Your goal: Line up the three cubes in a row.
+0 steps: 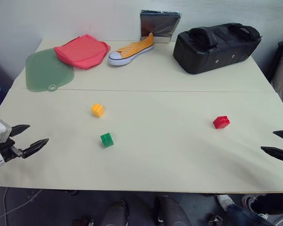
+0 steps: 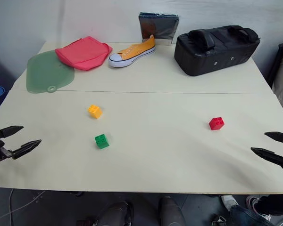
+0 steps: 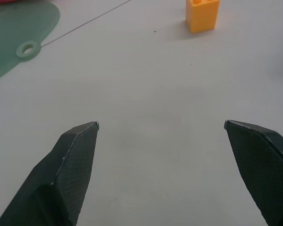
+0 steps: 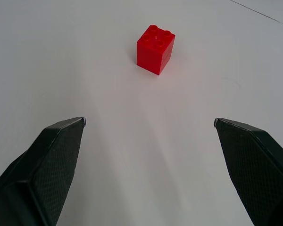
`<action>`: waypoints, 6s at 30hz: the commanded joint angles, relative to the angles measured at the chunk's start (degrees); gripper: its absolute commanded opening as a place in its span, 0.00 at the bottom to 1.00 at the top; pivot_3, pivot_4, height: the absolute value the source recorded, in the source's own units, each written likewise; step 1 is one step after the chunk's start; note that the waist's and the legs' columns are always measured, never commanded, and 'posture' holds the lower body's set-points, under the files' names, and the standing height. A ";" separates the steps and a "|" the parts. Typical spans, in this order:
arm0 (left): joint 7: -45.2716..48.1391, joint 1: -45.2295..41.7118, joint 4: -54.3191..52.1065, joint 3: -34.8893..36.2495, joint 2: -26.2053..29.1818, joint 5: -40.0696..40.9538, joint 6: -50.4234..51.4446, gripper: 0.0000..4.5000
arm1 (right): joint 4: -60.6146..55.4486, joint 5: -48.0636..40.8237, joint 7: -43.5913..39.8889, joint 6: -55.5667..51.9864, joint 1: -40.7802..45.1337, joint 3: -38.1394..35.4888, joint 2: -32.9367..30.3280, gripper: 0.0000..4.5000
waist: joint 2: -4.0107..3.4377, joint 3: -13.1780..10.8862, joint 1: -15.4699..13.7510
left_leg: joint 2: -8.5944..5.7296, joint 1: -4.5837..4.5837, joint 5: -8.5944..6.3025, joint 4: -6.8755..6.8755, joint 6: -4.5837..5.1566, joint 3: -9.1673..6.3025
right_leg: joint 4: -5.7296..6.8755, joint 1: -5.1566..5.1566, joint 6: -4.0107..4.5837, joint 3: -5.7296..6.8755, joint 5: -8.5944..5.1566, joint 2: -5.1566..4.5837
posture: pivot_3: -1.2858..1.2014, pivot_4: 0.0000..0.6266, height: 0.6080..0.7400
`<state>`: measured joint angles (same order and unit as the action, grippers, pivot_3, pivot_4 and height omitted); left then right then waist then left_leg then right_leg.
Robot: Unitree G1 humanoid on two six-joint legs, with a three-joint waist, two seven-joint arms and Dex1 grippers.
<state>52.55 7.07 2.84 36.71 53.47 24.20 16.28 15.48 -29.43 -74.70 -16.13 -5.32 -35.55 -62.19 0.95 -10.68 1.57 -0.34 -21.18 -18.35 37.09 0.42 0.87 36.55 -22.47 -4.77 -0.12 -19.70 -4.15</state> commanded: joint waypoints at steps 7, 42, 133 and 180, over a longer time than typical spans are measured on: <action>-1.74 1.11 -3.23 1.09 -0.03 -0.46 1.88 1.00 | -5.10 -0.42 2.98 -1.84 -1.35 -2.86 1.83 1.00 | 0.00 0.00 0.01 | 0.00 -0.01 0.00 0.00 0.00 0.01 | -0.01 0.00 -0.01 -0.01 0.00 0.00 | 0.52 0.24 1.00; 16.41 -39.63 -19.89 -34.32 -0.46 15.12 21.00 1.00 | -17.67 4.24 47.67 -22.55 21.73 14.28 25.39 1.00 | 0.00 0.00 0.02 | -0.03 -0.10 0.42 0.37 -0.48 0.00 | 0.56 -0.10 -0.03 -0.07 0.02 0.21 | 0.52 0.24 1.00; 7.68 -14.42 -12.65 -26.06 -5.24 -2.21 5.40 1.00 | -35.40 -15.48 -1.60 -18.44 30.68 27.52 6.42 0.99 | 0.01 -0.02 -0.70 | 0.01 -0.15 -0.02 0.29 -0.15 -0.37 | 0.30 -0.05 0.18 0.24 -0.09 0.05 | 0.52 0.24 1.00; 16.19 -37.24 -7.13 -58.17 -19.54 -17.34 -0.67 0.33 | -45.52 -11.07 5.90 -13.53 14.02 22.38 5.71 1.00 | 0.03 -0.03 -1.52 | 0.02 -0.36 0.01 1.03 -0.12 -0.40 | 0.52 0.04 -0.06 0.19 0.03 0.27 | 0.52 0.24 1.00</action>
<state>69.94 -30.64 -1.66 -21.60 33.91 7.16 14.36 -27.97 -39.51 -69.20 -29.88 8.84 -11.05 -55.78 0.97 -10.72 0.06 -0.32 -21.54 -18.34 38.12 0.31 0.47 37.08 -22.43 -4.82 0.08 -19.67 -3.87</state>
